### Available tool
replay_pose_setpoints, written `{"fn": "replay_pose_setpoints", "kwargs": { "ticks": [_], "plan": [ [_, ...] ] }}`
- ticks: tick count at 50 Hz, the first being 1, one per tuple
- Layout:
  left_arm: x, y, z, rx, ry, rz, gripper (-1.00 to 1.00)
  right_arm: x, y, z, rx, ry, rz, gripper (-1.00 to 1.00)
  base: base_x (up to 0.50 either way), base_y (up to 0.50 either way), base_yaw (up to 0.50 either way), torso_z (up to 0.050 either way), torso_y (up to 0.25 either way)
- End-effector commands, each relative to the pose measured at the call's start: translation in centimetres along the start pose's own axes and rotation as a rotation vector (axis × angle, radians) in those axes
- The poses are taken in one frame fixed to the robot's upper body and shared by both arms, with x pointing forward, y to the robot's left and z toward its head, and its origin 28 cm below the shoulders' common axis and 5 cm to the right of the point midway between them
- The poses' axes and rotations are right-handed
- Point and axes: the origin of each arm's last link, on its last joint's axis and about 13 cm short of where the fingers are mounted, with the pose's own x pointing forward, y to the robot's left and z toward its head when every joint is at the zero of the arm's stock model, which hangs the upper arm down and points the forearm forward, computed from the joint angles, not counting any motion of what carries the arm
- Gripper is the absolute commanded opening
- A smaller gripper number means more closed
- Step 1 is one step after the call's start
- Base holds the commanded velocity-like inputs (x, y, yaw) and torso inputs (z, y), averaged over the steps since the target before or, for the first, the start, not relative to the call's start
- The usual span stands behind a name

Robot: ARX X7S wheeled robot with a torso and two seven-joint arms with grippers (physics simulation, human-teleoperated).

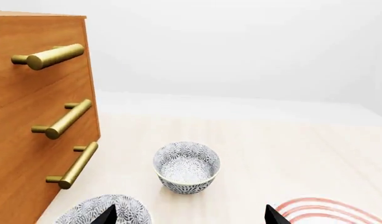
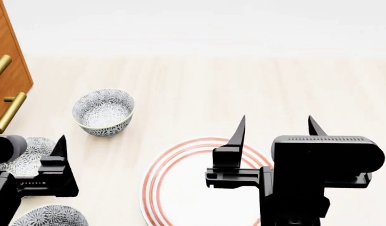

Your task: Put the bowl at the front on the plate.

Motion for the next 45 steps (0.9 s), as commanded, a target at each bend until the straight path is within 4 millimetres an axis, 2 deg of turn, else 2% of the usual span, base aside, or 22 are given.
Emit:
{"fn": "replay_pose_setpoints", "kwargs": {
  "ticks": [1, 7, 16, 19, 22, 23, 25, 37, 45],
  "plan": [
    [-1.2, -0.1, -1.6, -0.143, 0.325, -0.076, 1.00, 0.0, -0.2, -0.3, 0.003, 0.001, -0.005, 1.00, 0.00, 0.00, 0.00, 0.000, 0.000],
    [-1.5, -0.5, -0.8, -0.200, 0.408, -0.174, 1.00, 0.2, -0.2, -0.9, -0.012, 0.009, -0.004, 1.00, 0.00, 0.00, 0.00, 0.000, 0.000],
    [-1.6, -0.8, -0.7, -0.257, 0.561, -0.250, 1.00, 0.1, -0.3, -1.1, -0.006, 0.012, -0.003, 1.00, 0.00, 0.00, 0.00, 0.000, 0.000],
    [-1.5, -0.7, -1.7, -0.275, 0.584, -0.237, 1.00, 0.1, -0.4, -1.2, -0.006, 0.012, -0.002, 1.00, 0.00, 0.00, 0.00, 0.000, 0.000],
    [-1.6, -0.6, -0.7, -0.296, 0.609, -0.219, 1.00, 0.1, -0.5, -1.6, -0.005, 0.018, -0.010, 1.00, 0.00, 0.00, 0.00, 0.000, 0.000],
    [-1.7, -0.5, -1.6, -0.327, 0.643, -0.201, 1.00, -0.1, -0.5, -1.6, -0.005, 0.019, -0.007, 1.00, 0.00, 0.00, 0.00, 0.000, 0.000],
    [-1.8, -0.2, -2.0, -0.313, 0.661, -0.170, 1.00, -0.1, -0.6, -1.6, 0.000, 0.017, -0.007, 1.00, 0.00, 0.00, 0.00, 0.000, 0.000],
    [-2.1, 0.3, -2.0, -0.284, 0.723, -0.100, 1.00, -0.2, -0.8, -2.2, 0.003, 0.023, -0.015, 1.00, 0.00, 0.00, 0.00, 0.000, 0.000],
    [-1.6, 0.6, -3.6, -0.289, 0.785, -0.085, 1.00, -0.2, -0.7, -2.1, -0.001, 0.017, -0.001, 1.00, 0.00, 0.00, 0.00, 0.000, 0.000]
  ]
}}
